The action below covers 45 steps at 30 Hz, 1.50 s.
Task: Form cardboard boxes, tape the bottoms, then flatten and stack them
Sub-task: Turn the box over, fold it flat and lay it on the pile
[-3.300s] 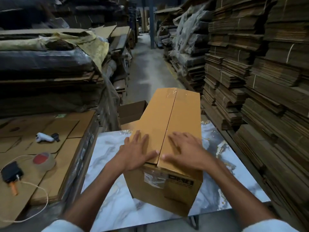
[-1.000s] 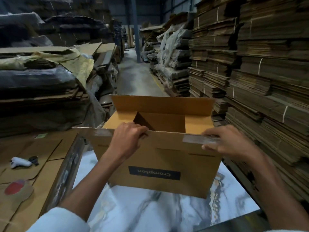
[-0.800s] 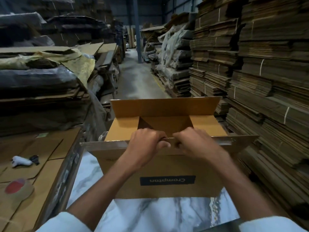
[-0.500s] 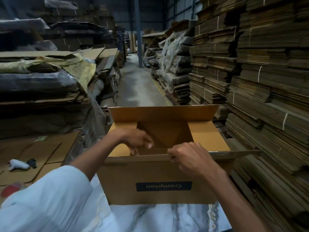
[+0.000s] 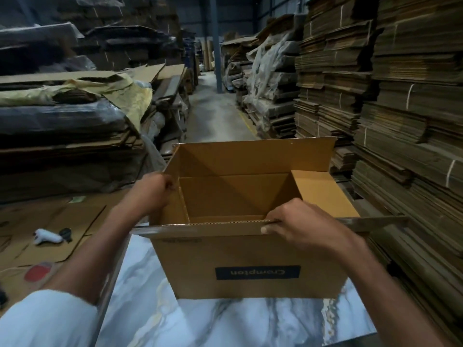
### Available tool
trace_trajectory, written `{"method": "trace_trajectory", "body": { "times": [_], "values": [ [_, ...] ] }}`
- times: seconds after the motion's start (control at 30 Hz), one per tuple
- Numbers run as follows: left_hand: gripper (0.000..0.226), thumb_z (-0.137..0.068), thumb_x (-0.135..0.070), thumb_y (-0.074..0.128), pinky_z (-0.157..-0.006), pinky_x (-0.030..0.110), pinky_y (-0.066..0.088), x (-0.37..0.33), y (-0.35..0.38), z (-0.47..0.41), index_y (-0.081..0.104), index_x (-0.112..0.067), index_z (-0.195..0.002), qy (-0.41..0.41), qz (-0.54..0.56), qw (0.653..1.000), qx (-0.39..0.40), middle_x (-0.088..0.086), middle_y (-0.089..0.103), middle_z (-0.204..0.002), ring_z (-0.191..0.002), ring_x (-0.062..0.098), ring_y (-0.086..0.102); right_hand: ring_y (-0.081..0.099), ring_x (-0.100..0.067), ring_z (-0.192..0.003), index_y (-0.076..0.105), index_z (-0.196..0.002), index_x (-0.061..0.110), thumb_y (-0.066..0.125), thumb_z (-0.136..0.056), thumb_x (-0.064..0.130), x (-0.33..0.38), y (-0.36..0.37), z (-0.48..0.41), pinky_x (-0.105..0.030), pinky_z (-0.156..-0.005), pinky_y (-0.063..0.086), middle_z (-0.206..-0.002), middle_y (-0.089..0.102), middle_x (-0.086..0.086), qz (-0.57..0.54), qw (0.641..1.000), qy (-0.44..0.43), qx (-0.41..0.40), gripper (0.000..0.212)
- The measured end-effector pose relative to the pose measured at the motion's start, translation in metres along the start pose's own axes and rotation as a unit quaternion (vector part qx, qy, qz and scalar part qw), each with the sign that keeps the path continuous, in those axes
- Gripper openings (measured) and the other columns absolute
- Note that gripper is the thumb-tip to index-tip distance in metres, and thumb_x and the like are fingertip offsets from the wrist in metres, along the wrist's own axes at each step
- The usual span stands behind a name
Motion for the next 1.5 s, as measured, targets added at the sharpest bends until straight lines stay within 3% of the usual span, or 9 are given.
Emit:
{"method": "trace_trajectory", "body": {
  "times": [0.17, 0.27, 0.43, 0.57, 0.73, 0.93, 1.2, 1.33, 1.5],
  "values": [
    [0.046, -0.098, -0.011, 0.058, -0.108, 0.047, 0.048, 0.007, 0.010, 0.031, 0.054, -0.024, -0.142, -0.019, 0.079, 0.997, -0.005, -0.007, 0.016, -0.166, -0.137, 0.028, 0.046, 0.065, -0.016, -0.107, 0.070, -0.118, 0.023, 0.031, -0.089, 0.077, 0.002, -0.027, -0.011, -0.037, -0.098, 0.051, -0.119, 0.070, 0.001, -0.106, 0.984, 0.020, 0.143, 0.073],
    [0.051, -0.097, -0.006, 0.058, -0.110, 0.048, 0.045, 0.003, 0.009, 0.033, 0.050, -0.023, -0.145, -0.027, 0.040, 0.999, -0.003, -0.006, -0.001, -0.170, -0.140, 0.033, 0.044, 0.062, -0.012, -0.093, 0.065, -0.122, 0.028, 0.043, -0.102, 0.055, -0.007, -0.031, -0.042, -0.028, -0.078, 0.055, -0.112, 0.066, 0.003, -0.025, 0.975, 0.094, 0.201, 0.041],
    [0.054, -0.101, -0.006, 0.053, -0.098, 0.047, 0.054, 0.007, 0.009, 0.030, 0.041, -0.020, -0.152, -0.103, 0.040, 0.994, 0.010, 0.019, 0.054, -0.142, -0.118, 0.035, 0.061, 0.062, -0.014, -0.082, 0.063, -0.118, 0.018, 0.057, -0.100, 0.035, -0.039, -0.022, -0.076, -0.027, -0.067, 0.054, -0.109, 0.061, -0.002, 0.145, 0.913, 0.233, 0.301, 0.026],
    [0.053, -0.103, -0.007, 0.050, -0.086, 0.041, 0.056, 0.005, 0.010, 0.031, 0.040, -0.022, -0.153, -0.098, 0.030, 0.995, -0.008, 0.017, 0.061, -0.131, -0.107, 0.031, 0.065, 0.050, -0.013, -0.072, 0.055, -0.080, 0.014, 0.055, -0.099, 0.015, -0.051, -0.016, -0.072, -0.026, -0.069, 0.045, -0.094, 0.054, -0.002, 0.269, 0.888, 0.257, 0.270, 0.019],
    [0.048, -0.104, -0.007, 0.049, -0.085, 0.042, 0.058, 0.005, 0.007, 0.032, 0.045, -0.017, -0.150, -0.088, 0.054, 0.995, -0.006, 0.017, 0.065, -0.126, -0.095, 0.030, 0.067, 0.054, -0.011, -0.075, 0.063, -0.100, 0.014, 0.063, -0.095, 0.019, -0.059, -0.022, -0.061, -0.026, -0.076, 0.051, -0.090, 0.056, 0.000, 0.304, 0.887, 0.268, 0.222, 0.007],
    [0.051, -0.103, -0.005, 0.045, -0.086, 0.047, 0.060, 0.009, 0.000, 0.034, 0.044, -0.019, -0.152, -0.081, 0.085, 0.993, -0.011, 0.020, 0.066, -0.124, -0.095, 0.034, 0.070, 0.060, -0.017, -0.080, 0.061, -0.103, 0.012, 0.060, -0.096, 0.016, -0.102, -0.077, -0.030, -0.032, -0.080, 0.058, -0.085, 0.054, -0.004, 0.308, 0.888, 0.336, -0.051, 0.008],
    [0.048, -0.104, -0.006, 0.045, -0.081, 0.044, 0.061, 0.004, 0.003, 0.033, 0.044, -0.019, -0.150, -0.081, 0.084, 0.993, 0.004, 0.019, 0.065, -0.125, -0.096, 0.033, 0.070, 0.060, -0.029, -0.099, 0.064, -0.105, 0.014, 0.066, -0.090, 0.018, -0.153, -0.090, 0.008, -0.047, -0.093, 0.054, -0.100, 0.058, -0.010, 0.293, 0.847, 0.435, -0.091, 0.015],
    [0.052, -0.106, -0.010, 0.043, -0.081, 0.044, 0.061, 0.002, 0.002, 0.031, 0.035, -0.025, -0.156, -0.076, 0.085, 0.993, 0.010, 0.018, 0.064, -0.127, -0.099, 0.034, 0.069, 0.052, -0.024, -0.124, 0.057, -0.127, 0.025, 0.064, -0.091, 0.043, -0.073, -0.066, 0.001, -0.048, -0.103, 0.047, -0.134, 0.054, -0.002, 0.242, 0.924, 0.217, -0.204, 0.041],
    [0.063, -0.108, -0.022, 0.043, -0.063, 0.039, 0.059, 0.010, -0.004, 0.030, 0.010, -0.042, -0.157, -0.097, 0.169, 0.981, -0.015, 0.013, 0.065, -0.096, -0.076, 0.030, 0.070, 0.058, -0.007, -0.107, 0.052, -0.134, 0.035, 0.060, -0.087, 0.063, 0.032, -0.014, 0.007, -0.030, -0.093, 0.050, -0.118, 0.060, 0.015, 0.061, 0.998, -0.020, -0.027, 0.056]
  ]
}}
Point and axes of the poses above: each hand's wrist, its own z-axis away from the middle knuckle, its own y-axis out of the palm, x = y × z, the point moved 2 cm from there along -z, towards the middle knuckle
